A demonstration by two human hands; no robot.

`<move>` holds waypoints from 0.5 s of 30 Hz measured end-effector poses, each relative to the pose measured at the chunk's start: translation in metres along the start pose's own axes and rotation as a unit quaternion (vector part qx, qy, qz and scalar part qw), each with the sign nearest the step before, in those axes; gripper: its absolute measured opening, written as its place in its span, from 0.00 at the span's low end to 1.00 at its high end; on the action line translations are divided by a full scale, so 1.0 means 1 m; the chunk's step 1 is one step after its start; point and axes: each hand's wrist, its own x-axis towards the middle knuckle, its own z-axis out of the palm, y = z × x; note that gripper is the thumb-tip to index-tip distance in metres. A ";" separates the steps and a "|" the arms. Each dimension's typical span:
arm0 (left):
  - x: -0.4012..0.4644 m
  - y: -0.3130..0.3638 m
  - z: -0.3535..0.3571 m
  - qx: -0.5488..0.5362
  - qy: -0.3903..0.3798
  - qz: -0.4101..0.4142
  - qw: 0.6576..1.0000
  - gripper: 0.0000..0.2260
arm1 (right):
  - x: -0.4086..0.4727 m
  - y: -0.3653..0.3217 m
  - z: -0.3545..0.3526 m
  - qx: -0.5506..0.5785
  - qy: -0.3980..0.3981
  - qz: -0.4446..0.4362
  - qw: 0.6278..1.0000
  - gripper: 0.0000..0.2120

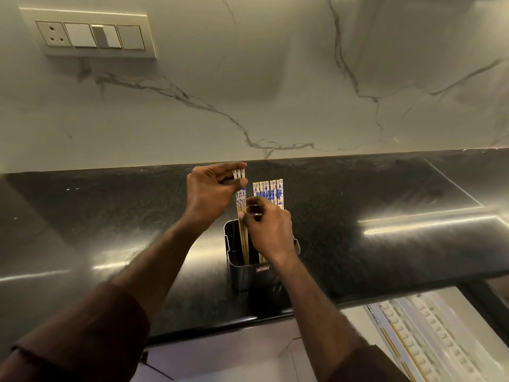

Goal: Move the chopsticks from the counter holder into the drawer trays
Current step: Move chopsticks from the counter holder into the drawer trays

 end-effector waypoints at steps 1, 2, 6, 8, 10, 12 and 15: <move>-0.002 0.012 -0.004 0.006 -0.002 0.023 1.000 0.15 | -0.003 -0.005 -0.003 0.013 -0.003 -0.001 1.000 0.15; -0.004 0.024 -0.008 0.011 -0.001 0.042 0.999 0.15 | -0.007 -0.010 -0.007 0.024 -0.007 -0.002 1.000 0.14; -0.012 0.071 -0.026 0.016 0.020 0.081 0.996 0.16 | -0.024 -0.028 -0.027 0.063 -0.025 -0.011 0.998 0.12; -0.020 0.092 -0.034 -0.007 0.021 0.085 0.996 0.17 | -0.037 -0.035 -0.041 0.095 -0.037 -0.012 0.995 0.10; -0.028 0.106 -0.038 -0.047 0.019 0.071 0.996 0.17 | -0.049 -0.039 -0.058 0.149 -0.061 0.003 0.987 0.09; -0.039 0.117 -0.039 -0.086 0.013 0.044 0.995 0.16 | -0.062 -0.041 -0.077 0.200 -0.092 0.028 0.975 0.09; -0.053 0.127 -0.030 -0.123 -0.003 0.028 0.992 0.15 | -0.081 -0.039 -0.107 0.257 -0.138 0.049 0.955 0.09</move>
